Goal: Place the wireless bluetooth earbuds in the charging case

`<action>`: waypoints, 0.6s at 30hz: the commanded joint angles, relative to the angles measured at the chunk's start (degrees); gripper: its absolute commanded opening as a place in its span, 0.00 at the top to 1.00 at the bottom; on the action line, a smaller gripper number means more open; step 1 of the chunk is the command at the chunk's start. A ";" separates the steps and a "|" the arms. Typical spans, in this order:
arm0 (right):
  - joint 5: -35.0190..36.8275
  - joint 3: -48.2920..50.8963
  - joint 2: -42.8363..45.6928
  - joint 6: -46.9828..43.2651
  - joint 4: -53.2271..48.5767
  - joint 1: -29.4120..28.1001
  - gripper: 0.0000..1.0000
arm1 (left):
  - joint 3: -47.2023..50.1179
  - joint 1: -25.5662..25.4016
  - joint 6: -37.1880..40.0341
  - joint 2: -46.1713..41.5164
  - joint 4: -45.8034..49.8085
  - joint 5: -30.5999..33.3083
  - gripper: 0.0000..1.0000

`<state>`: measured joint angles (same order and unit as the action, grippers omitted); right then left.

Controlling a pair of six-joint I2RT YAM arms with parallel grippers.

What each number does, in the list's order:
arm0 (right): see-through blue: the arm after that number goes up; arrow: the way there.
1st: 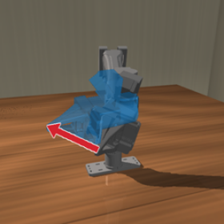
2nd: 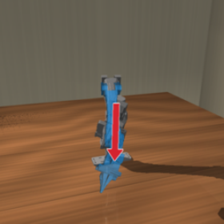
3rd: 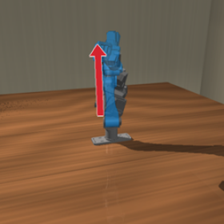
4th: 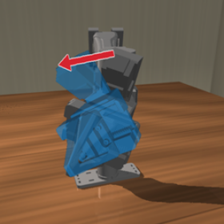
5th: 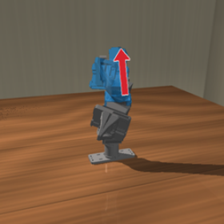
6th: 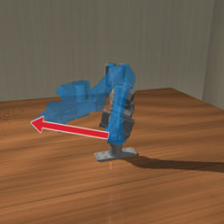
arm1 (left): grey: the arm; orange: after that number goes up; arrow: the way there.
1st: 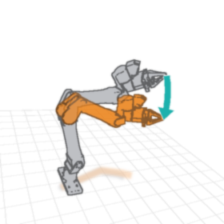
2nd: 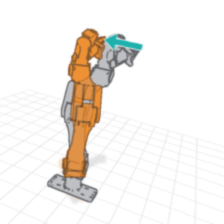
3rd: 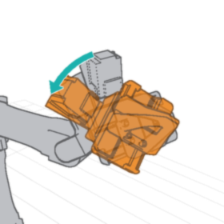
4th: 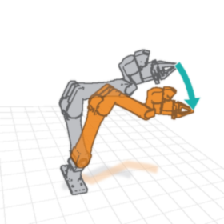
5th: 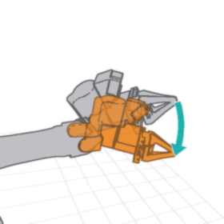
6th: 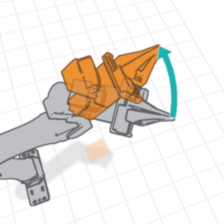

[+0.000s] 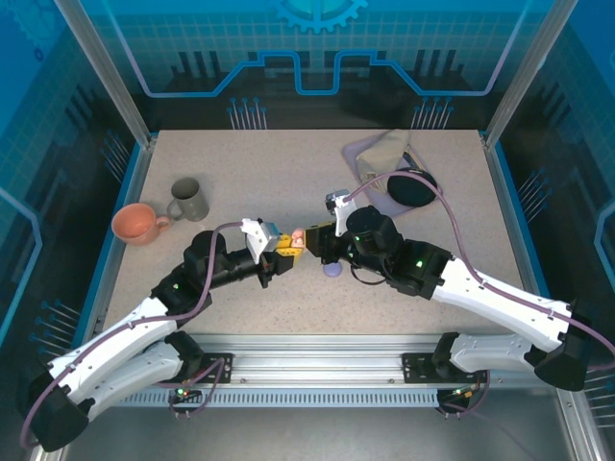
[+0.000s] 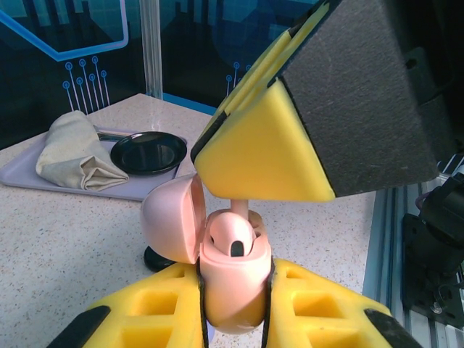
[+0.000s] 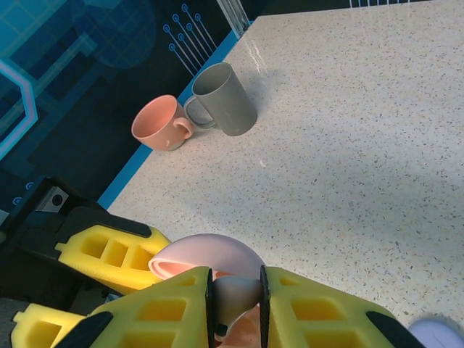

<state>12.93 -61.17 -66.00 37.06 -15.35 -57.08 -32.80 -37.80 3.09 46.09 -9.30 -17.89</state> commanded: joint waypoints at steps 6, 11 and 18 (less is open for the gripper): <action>-2.57 -0.29 -0.27 1.22 -2.51 -0.74 0.77 | -2.10 -0.41 0.69 -0.38 -2.55 -0.62 1.00; -2.56 -0.92 -0.51 1.70 -3.79 -0.75 0.73 | -1.98 -0.43 0.69 -0.38 -2.69 -0.74 1.00; -2.90 -1.52 0.34 1.94 -4.18 -0.17 0.64 | -1.96 -0.43 0.69 -0.56 -2.74 -0.92 1.00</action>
<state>11.51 -61.30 -66.02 38.72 -17.87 -57.01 -32.86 -37.95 3.09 46.09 -9.32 -17.89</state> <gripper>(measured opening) 0.354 0.199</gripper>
